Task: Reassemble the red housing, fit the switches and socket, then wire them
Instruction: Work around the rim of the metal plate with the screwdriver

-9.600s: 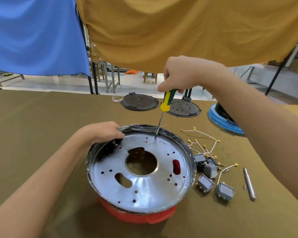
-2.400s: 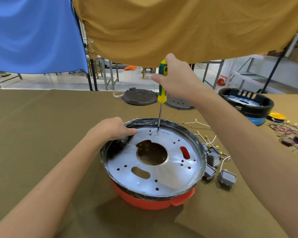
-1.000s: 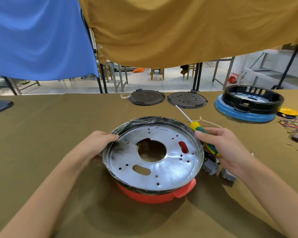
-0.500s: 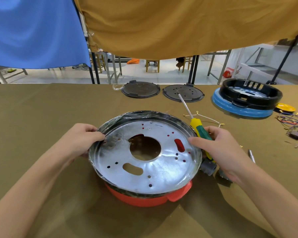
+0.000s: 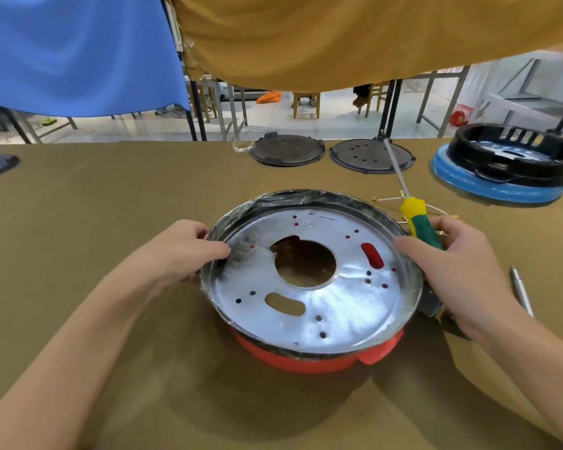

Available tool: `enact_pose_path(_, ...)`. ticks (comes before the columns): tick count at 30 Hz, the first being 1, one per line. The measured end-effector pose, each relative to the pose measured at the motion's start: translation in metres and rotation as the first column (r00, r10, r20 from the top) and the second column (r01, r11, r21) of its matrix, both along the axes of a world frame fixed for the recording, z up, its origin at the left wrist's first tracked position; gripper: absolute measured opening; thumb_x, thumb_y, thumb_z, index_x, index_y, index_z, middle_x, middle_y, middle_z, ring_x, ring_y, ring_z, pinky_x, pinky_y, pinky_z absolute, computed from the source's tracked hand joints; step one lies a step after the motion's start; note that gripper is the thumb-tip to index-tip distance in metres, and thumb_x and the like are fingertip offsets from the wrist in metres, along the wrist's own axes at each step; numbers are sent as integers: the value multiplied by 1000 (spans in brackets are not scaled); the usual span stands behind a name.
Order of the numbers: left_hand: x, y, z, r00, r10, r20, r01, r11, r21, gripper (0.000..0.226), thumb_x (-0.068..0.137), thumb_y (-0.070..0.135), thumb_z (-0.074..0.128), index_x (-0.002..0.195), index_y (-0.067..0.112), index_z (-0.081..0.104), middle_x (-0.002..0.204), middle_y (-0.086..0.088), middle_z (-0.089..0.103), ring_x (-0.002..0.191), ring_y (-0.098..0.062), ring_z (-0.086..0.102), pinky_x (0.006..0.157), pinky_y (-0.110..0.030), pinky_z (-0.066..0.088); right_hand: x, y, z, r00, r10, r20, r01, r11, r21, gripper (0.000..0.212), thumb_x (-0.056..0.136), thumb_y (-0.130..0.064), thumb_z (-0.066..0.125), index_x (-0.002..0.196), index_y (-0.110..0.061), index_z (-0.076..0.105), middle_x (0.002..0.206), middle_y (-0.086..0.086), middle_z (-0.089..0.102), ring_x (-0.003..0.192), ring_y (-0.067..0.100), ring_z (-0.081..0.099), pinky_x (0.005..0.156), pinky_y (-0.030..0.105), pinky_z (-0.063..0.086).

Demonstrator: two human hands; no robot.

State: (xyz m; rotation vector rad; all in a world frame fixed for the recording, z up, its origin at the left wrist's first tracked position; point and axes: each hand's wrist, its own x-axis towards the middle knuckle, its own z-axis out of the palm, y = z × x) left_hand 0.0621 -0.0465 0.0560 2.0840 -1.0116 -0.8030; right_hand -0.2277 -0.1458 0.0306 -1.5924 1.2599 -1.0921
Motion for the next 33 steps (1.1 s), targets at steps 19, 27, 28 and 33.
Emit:
enact_pose_path(19,-5,2,2,970,-70,-232,-5,952,-305,18,97,22,58,112,32,60,97,3,76,84,-17,74,77,-40,59,2,4,6,977,-20,211,80,957,-278,11,88,-35,72,90,-31,62,82,-6,71,70,13,67,55,26,55)
enact_pose_path(27,-12,1,-3,897,-155,-414,-67,878,-474,31,95,9,53,116,32,60,100,3,75,86,-15,74,66,-29,59,3,1,-1,960,-6,278,92,950,-299,11,88,-31,73,90,-29,62,73,-14,64,65,0,58,58,15,51)
enact_pose_path(28,-13,1,-3,887,-164,-432,-79,867,-492,32,95,7,51,115,30,60,97,4,75,84,-14,74,62,-27,58,2,1,-1,958,-2,287,92,949,-300,11,88,-29,73,89,-29,62,71,-15,63,64,-1,57,57,14,50)
enact_pose_path(33,-17,2,-4,854,-205,-478,-122,815,-567,34,89,10,52,114,28,64,98,2,75,85,-16,73,66,-29,60,2,2,1,940,39,338,70,950,-303,12,88,-24,73,89,-30,62,72,-13,64,65,2,59,58,16,51)
